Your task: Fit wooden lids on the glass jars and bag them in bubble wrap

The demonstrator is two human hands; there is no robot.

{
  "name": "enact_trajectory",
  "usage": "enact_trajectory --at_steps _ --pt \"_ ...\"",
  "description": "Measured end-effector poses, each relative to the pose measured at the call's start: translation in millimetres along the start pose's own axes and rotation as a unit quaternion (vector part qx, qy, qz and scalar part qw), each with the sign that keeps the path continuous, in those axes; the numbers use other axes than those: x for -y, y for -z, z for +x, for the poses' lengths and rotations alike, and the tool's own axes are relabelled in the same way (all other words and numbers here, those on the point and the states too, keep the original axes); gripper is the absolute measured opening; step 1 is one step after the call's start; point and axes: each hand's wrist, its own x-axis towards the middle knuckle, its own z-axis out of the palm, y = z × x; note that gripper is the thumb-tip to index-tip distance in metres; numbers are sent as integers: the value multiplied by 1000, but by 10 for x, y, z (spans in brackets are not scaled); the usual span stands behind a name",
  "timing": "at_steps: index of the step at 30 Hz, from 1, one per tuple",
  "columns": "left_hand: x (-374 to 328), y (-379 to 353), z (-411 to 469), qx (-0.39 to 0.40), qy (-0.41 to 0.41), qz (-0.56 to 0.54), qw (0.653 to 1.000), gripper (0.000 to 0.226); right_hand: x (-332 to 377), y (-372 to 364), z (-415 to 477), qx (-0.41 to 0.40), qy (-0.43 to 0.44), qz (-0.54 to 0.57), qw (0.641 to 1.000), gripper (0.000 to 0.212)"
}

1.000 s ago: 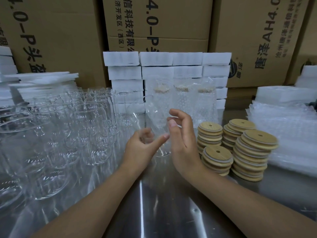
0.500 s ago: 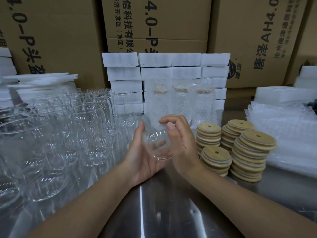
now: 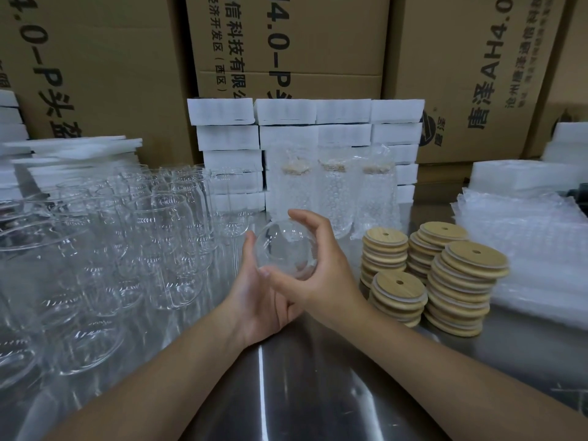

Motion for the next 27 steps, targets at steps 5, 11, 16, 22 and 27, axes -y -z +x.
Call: enact_trajectory --at_steps 5,11,16,22,27 --pt "-11 -32 0 -18 14 66 998 84 0 13 39 -46 -2 33 998 73" --pt "-18 -65 23 -41 48 111 992 98 -59 17 63 -80 -6 49 996 68" --pt "-25 -101 -11 -35 56 111 992 107 -80 17 74 -101 -14 67 993 64" --pt "-24 -111 -18 -27 71 115 991 110 -43 42 76 -119 -27 83 989 60" --pt "-19 -94 -8 -28 72 123 989 108 -22 59 76 -116 -26 107 987 56"
